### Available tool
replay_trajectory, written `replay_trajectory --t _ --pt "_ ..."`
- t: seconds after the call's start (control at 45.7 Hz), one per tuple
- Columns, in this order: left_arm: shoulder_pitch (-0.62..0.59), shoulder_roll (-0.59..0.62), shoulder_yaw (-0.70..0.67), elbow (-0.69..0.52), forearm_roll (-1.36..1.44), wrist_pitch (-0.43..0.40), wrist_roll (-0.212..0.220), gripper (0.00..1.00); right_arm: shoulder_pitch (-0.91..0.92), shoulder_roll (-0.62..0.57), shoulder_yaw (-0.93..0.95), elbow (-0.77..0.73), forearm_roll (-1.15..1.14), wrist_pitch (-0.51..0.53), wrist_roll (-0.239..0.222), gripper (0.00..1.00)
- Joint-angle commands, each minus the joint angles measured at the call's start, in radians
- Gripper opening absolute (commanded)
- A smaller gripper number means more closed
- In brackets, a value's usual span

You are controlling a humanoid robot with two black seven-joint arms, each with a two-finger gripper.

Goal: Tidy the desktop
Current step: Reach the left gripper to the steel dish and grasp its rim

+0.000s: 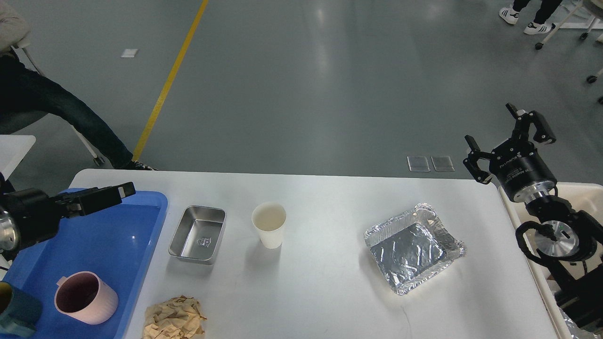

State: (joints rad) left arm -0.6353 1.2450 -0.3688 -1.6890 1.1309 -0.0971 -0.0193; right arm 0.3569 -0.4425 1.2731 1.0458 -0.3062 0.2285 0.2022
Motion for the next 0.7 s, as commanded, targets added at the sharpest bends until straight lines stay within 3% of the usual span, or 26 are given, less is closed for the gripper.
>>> replay_trajectory --t 0.0,0.241,0.46,0.679 --pt "-0.007 -0.162 0.008 0.103 0.001 -0.01 0.091 0.97 -0.003 -0.01 0.0 0.0 -0.001 0.0 0.0 1.0" --pt "-0.026 -0.328 0.03 0.298 0.017 -0.078 0.105 0.97 -0.015 -0.024 0.003 0.0 -0.001 0.0 0.0 1.0" --pt "-0.115 -0.407 0.169 0.462 0.017 -0.131 0.085 0.97 -0.018 -0.024 0.003 0.0 -0.001 0.0 0.002 1.0" --pt "-0.153 -0.551 0.263 0.627 0.017 -0.134 0.071 0.97 -0.024 -0.025 0.009 -0.001 -0.001 0.002 0.002 1.0"
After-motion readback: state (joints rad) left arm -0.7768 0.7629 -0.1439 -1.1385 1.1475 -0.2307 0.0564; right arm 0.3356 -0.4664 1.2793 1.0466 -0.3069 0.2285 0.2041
